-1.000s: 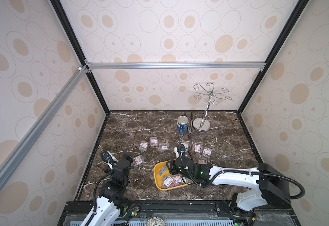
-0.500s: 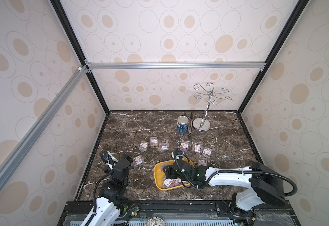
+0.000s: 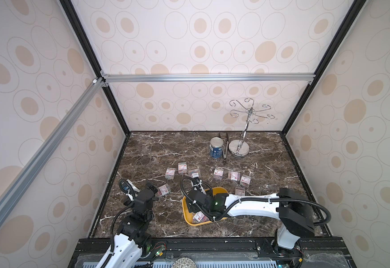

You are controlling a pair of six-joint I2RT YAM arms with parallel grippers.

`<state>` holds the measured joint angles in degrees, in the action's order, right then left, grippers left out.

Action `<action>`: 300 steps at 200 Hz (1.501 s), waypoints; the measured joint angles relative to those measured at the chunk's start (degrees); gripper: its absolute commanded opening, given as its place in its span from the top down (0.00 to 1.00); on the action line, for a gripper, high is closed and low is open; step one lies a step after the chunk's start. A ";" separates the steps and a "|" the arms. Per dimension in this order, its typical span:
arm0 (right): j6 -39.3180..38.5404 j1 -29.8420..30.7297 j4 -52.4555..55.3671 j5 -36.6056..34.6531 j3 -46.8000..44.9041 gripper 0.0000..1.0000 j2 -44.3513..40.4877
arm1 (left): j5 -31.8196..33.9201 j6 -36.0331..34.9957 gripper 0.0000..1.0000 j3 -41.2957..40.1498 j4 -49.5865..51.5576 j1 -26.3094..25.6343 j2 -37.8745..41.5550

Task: Take the paper clips out of the storage box
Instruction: Adjust the boxed paper clips in the storage box, then pick up the boxed paper clips from the storage box.

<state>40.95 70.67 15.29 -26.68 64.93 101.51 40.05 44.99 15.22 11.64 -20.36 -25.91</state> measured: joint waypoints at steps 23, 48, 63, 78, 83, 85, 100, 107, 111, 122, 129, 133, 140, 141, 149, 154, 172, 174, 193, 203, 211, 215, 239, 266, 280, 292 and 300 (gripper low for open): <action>-0.33 -0.04 3.78 -1.88 2.95 0.13 3.52 | -0.02 0.00 0.00 0.00 0.00 0.00 0.02; -0.55 -0.09 6.29 -3.45 5.07 0.13 5.64 | -0.02 0.00 0.00 0.00 0.02 0.00 0.00; -0.85 -0.26 6.64 -3.78 5.88 0.13 6.62 | -0.02 0.00 0.00 0.00 0.00 0.00 0.02; -1.18 -0.61 7.04 -3.65 7.04 0.13 7.96 | -0.02 0.00 0.00 0.00 0.00 0.00 0.04; -1.22 -0.81 7.13 -3.43 7.39 0.14 8.48 | -0.02 0.00 0.00 0.00 0.00 0.00 0.07; -1.20 -0.90 7.19 -3.32 7.50 0.14 8.68 | -0.02 0.00 0.00 0.00 0.00 0.00 0.11; -1.40 -1.49 7.32 -2.86 8.04 0.16 10.03 | -0.02 0.00 0.00 0.00 0.00 0.00 0.26; -1.44 -1.73 7.41 -2.62 8.15 0.18 10.58 | 0.00 0.00 0.00 0.00 0.00 0.00 0.26; -1.55 -1.88 7.45 -2.49 8.15 0.19 10.82 | -0.02 0.00 0.00 0.00 0.00 0.00 0.26; -1.60 -2.03 7.63 -2.23 8.15 0.21 11.21 | -0.02 0.00 0.00 0.00 0.00 0.00 0.26; -1.66 -2.16 7.69 -2.01 8.15 0.23 11.26 | 0.00 0.00 0.00 0.00 0.00 0.00 0.26; -1.60 -2.19 7.67 -1.95 8.17 0.23 11.26 | -0.02 0.00 0.00 -0.02 0.00 0.00 0.26; -1.57 -2.27 7.72 -1.75 8.26 0.24 11.28 | -0.02 0.00 0.00 -0.02 0.00 0.00 0.26; -1.60 -2.29 7.72 -1.75 8.26 0.24 11.28 | -0.02 0.00 0.00 -0.02 0.00 0.00 0.26; -1.62 -2.32 7.74 -1.55 8.44 0.26 11.43 | -0.02 0.00 0.00 -0.02 0.00 0.00 0.26; -1.60 -2.32 7.76 -1.46 8.55 0.27 11.56 | -0.02 0.00 0.00 -0.02 0.00 0.00 0.26; -1.64 -2.47 7.69 -1.33 9.14 0.30 11.87 | -0.02 0.00 0.00 -0.04 0.00 0.00 0.26; -1.66 -2.49 7.69 -1.33 9.14 0.30 11.87 | -0.02 0.00 0.00 -0.04 0.00 0.00 0.26; -1.66 -2.62 7.80 -1.31 9.14 0.33 11.87 | -0.02 0.00 0.00 -0.04 0.00 0.00 0.28; -1.62 -2.60 7.89 -1.33 9.11 0.34 11.80 | -0.02 0.00 0.00 -0.07 0.00 0.00 0.33; -1.57 -2.62 7.87 -1.29 8.98 0.34 11.61 | -0.02 0.00 0.00 -0.11 0.00 0.00 0.39; -1.57 -2.62 7.85 -1.27 8.81 0.34 11.39 | -0.02 0.00 0.00 -0.11 0.02 0.00 0.46; -1.55 -2.67 7.23 -1.42 5.81 0.35 7.45 | -0.02 0.00 0.00 -0.11 0.00 0.00 0.63; -1.42 -2.69 6.95 -2.21 3.04 0.35 0.98 | -0.02 0.00 0.00 -0.11 0.00 0.00 0.63; -1.40 -2.73 6.21 -2.95 1.51 0.35 -2.38 | -0.02 0.00 0.00 -0.11 0.00 0.00 0.68; -1.40 -2.78 5.79 -4.04 0.00 0.35 -5.09 | -0.04 0.00 0.00 -0.11 0.00 0.00 0.85; -1.38 -2.82 5.68 -4.87 -1.03 0.35 -6.73 | -0.04 0.00 0.00 -0.11 0.00 0.00 1.01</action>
<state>39.57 67.85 20.97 -31.55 63.90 94.78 40.01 44.99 15.11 11.64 -20.36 -24.91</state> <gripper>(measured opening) 0.715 0.993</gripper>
